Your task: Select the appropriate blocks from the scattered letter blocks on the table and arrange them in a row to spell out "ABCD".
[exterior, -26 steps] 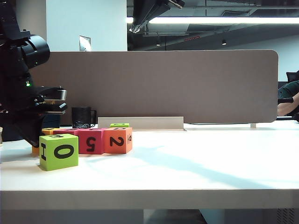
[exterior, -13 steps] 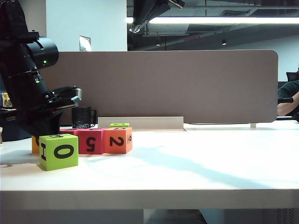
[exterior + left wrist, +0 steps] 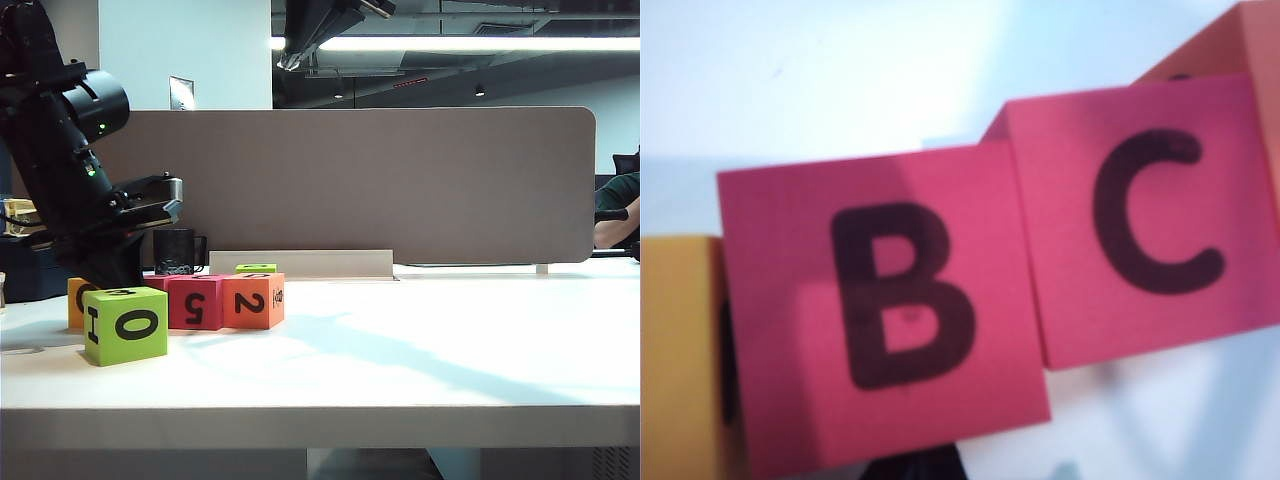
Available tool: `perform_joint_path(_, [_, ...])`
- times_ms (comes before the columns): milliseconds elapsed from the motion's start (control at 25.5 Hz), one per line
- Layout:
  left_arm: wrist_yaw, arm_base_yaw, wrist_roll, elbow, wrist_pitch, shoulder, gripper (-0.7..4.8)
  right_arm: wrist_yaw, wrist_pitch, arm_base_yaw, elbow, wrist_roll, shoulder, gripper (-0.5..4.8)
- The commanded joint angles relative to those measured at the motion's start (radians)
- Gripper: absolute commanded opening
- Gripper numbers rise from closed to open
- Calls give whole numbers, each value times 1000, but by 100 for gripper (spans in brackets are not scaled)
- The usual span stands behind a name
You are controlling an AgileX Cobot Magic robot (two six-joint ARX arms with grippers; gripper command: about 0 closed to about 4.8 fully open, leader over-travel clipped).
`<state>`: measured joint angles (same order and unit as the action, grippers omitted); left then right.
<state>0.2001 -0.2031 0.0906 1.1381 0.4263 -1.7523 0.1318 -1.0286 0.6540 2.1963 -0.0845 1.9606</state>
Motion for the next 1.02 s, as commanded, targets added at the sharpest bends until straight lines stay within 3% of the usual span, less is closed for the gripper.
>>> perform_joint_path(39, [7,-2,-18,1,-5,-7,-6,1,15,1,4,2,-3,-1])
perform_joint_path(431, [139,-25,-19,10,74,6,-6,1,16,1,4,2,-3,-1])
perform_joint_path(627, [132,-66,-13,10,43,5,-6,1,16,1,4,2,-2,-2])
perform_joint_path(745, [69,-95,-13,10,-3,5,-6,1,16,1,4,2,-2,-1])
perform_joint_path(1019, [21,-97,-13,9,-55,5,-6,1,15,1,4,2,-2,-1])
